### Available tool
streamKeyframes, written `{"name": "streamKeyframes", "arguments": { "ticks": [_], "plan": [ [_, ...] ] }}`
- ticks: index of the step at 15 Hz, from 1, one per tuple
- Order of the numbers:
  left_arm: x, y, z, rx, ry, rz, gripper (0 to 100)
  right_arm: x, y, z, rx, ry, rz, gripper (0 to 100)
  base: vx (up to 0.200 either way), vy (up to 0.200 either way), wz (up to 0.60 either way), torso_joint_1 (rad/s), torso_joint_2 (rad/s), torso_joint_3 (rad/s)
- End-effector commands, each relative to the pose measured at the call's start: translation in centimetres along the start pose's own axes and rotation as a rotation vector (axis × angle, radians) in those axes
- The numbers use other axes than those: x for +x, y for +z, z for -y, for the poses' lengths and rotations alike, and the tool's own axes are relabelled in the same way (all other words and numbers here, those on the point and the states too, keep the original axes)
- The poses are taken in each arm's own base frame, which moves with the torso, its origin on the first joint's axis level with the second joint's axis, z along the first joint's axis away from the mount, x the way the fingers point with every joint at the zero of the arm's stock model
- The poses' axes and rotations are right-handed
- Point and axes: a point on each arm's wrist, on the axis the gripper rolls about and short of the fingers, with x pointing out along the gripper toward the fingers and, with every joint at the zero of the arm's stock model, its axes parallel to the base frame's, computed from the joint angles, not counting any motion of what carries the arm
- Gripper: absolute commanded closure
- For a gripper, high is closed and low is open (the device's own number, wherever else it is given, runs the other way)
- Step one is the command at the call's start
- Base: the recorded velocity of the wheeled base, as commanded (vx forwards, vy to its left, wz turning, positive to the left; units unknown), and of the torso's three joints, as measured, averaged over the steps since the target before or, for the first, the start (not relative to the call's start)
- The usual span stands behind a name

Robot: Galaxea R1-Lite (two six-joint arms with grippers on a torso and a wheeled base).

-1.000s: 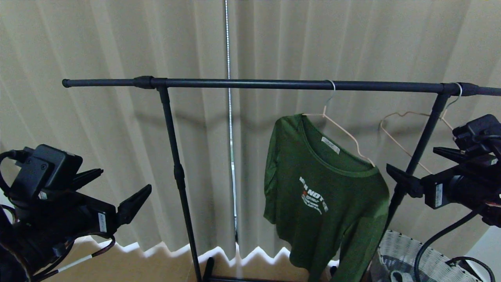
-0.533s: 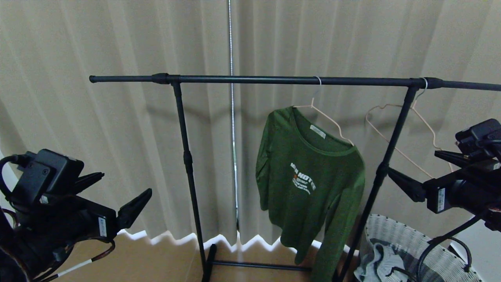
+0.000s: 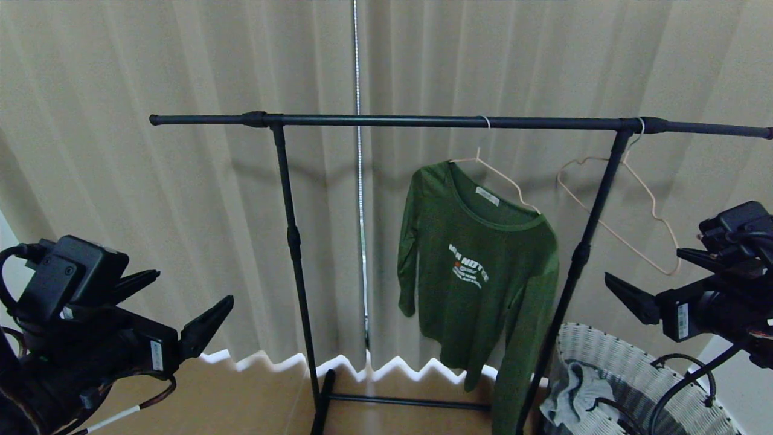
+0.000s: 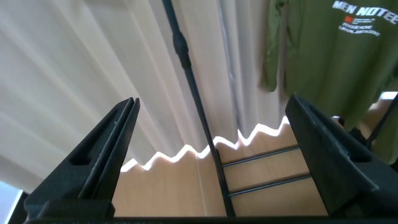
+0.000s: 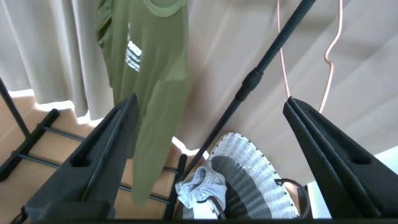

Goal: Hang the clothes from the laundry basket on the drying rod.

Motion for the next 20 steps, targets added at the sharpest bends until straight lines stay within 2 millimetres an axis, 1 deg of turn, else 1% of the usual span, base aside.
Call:
{"name": "streamKeyframes", "arguments": {
  "ticks": [1, 4, 6, 8, 9, 11, 13, 16, 18, 20],
  "plan": [
    [0.0, 0.0, 0.0, 0.0, 0.0, -0.001, 0, 0.1, -0.1, 0.0, -0.001, -0.004, -0.005, 0, 0.0, 0.0, 0.0, 0.0, 0.0, 0.0],
    [0.1, 0.0, 0.0, 0.001, 0.0, -0.002, 0, 0.2, -0.2, 0.2, 0.0, -0.016, -0.012, 0, 0.0, 0.0, 0.0, -0.02, 0.05, 0.03],
    [0.1, 0.0, 0.0, 0.001, 0.0, -0.002, 0, 0.2, -0.2, 0.3, 0.001, -0.021, -0.015, 0, 0.0, 0.0, 0.0, -0.154, 0.35, 0.188],
    [0.0, -0.2, 0.1, 0.002, -0.002, -0.01, 0, 0.1, -0.6, 0.3, 0.001, -0.02, -0.028, 0, 0.0, 0.0, 0.0, -0.195, 0.45, 0.259],
    [-0.2, -0.6, 0.1, -0.003, -0.006, -0.021, 0, 0.0, -1.2, 0.1, -0.003, -0.014, -0.048, 0, 0.0, 0.0, 0.0, -0.207, 0.48, 0.295],
    [-0.3, -1.0, 0.2, -0.003, -0.008, -0.029, 0, -0.1, -1.4, 0.2, 0.003, -0.017, -0.052, 0, 0.0, 0.0, 0.0, -0.198, 0.49, 0.278],
    [-0.3, -0.6, 0.1, -0.025, -0.001, 0.009, 0, 0.0, -1.7, 0.6, 0.01, -0.037, -0.066, 0, 0.0, 0.0, 0.0, -0.198, 0.48, 0.285],
    [-0.3, -0.5, 0.1, -0.038, 0.004, 0.032, 0, -0.5, -1.5, 0.9, 0.014, -0.052, -0.044, 0, 0.0, 0.0, 0.0, -0.185, 0.47, 0.286],
    [0.1, -0.1, 0.2, -0.036, -0.002, 0.04, 0, -1.0, -2.4, 0.8, 0.01, -0.051, -0.068, 0, 0.0, 0.0, 0.0, -0.166, 0.46, 0.288],
    [0.5, -0.5, 0.3, -0.03, -0.005, 0.017, 0, -0.9, -2.5, 0.8, 0.008, -0.051, -0.076, 0, 0.0, 0.0, 0.0, -0.151, 0.45, 0.308]
  ]
}}
